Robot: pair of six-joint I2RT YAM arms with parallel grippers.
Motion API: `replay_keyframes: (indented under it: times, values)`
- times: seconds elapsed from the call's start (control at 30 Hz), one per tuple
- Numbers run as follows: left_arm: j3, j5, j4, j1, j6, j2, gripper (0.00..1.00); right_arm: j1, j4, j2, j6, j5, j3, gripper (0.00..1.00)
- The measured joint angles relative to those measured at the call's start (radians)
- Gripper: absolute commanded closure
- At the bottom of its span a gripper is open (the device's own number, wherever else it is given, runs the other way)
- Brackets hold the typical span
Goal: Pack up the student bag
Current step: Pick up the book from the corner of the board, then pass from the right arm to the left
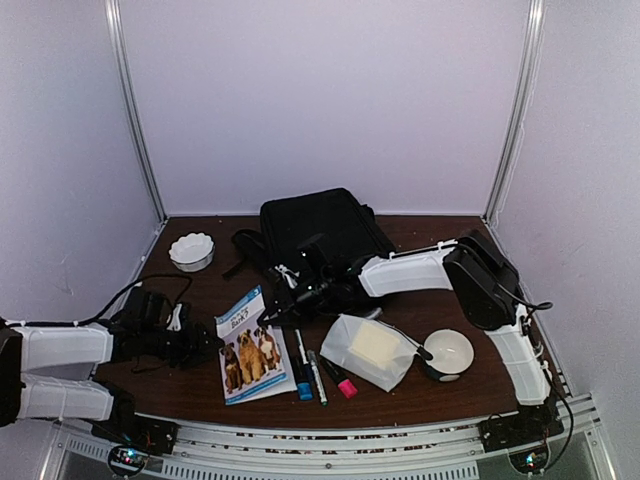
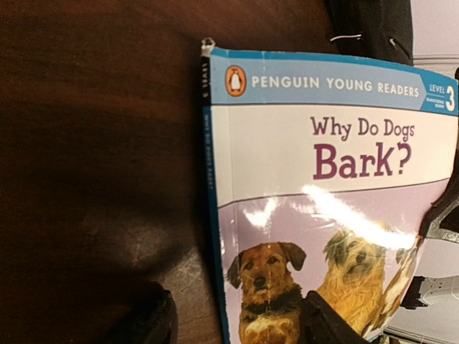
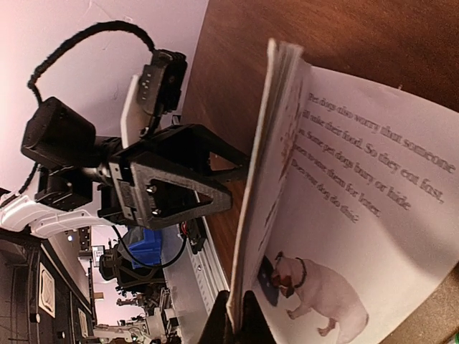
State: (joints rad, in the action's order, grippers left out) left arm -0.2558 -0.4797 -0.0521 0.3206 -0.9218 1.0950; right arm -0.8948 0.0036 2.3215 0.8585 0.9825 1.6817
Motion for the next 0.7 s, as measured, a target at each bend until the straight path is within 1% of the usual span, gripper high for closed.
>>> replay_keyframes:
  times: [0.17,0.27,0.43,0.6,0.7]
  values:
    - [0.085,-0.013,0.19,-0.001,-0.019,-0.007,0.43,0.015,0.016,-0.04,-0.021,0.031,-0.002,1.0]
    - [0.103,-0.022,0.257,-0.001,-0.031,0.006,0.43,0.018,0.038,-0.048,-0.022,0.045,-0.005,1.0]
    - [0.126,-0.061,0.388,-0.001,-0.068,0.064,0.43,0.022,0.054,-0.049,-0.022,0.064,-0.006,1.0]
    - [0.149,-0.095,0.514,0.002,-0.116,0.123,0.45,0.025,0.063,-0.054,-0.021,0.073,-0.006,1.0]
    - [0.154,-0.111,0.567,0.019,-0.135,0.142,0.49,0.03,0.068,-0.054,-0.021,0.074,-0.006,1.0]
